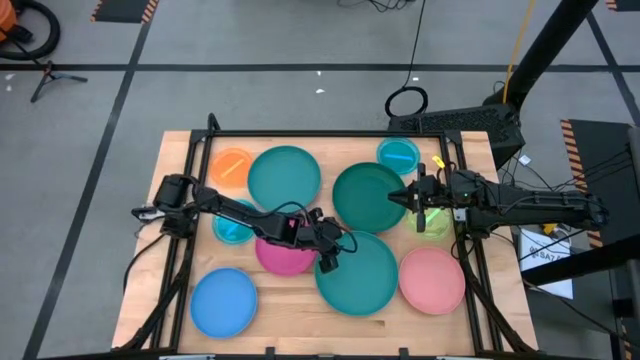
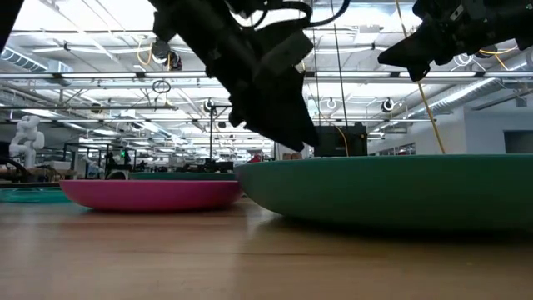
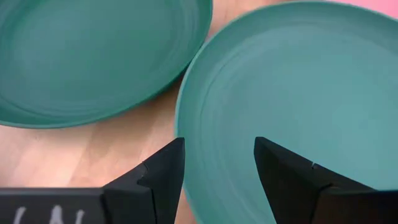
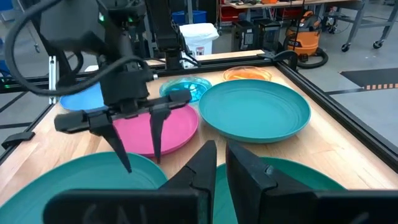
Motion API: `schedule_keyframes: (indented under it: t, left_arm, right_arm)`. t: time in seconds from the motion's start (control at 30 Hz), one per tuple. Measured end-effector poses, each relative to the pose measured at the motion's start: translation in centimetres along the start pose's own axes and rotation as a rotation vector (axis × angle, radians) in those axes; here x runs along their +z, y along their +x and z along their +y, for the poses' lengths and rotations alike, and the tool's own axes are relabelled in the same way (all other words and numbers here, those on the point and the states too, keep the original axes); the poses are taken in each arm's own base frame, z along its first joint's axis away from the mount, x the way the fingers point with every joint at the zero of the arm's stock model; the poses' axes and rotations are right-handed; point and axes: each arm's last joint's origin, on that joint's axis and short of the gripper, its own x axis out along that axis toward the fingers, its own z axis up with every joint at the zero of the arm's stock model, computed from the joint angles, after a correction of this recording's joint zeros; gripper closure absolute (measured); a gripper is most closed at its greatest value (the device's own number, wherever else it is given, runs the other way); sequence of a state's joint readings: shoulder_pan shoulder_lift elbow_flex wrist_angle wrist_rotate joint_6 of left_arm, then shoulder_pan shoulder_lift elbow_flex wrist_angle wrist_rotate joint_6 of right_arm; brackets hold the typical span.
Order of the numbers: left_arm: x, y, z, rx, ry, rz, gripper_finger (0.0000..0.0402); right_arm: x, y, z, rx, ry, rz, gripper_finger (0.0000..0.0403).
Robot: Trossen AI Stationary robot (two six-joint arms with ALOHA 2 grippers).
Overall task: Stack plastic plates
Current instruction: Stack the bottom big blue plate on top of the top big blue plate
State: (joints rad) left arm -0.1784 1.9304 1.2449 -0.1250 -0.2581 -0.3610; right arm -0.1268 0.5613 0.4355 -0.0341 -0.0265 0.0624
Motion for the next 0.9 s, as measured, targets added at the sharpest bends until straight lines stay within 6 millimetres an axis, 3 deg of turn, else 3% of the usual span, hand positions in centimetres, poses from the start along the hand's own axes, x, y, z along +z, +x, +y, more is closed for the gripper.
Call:
schedule_keyframes:
  t: [0.43, 0.9]
  left_arm:
    - [-0.5, 2.5, 1.9, -0.001, -0.041, 0.042, 0.0201]
    - [-0.9, 2.4, 2.0, 0.011, -0.118, 0.079, 0.0201]
  right_arm:
    - [-0.2, 0.0, 0.0, -0.003, 0.001, 0.017, 0.0374]
    - [-0.6, 0.0, 0.0, -0.007, 0.033, 0.063, 0.0374]
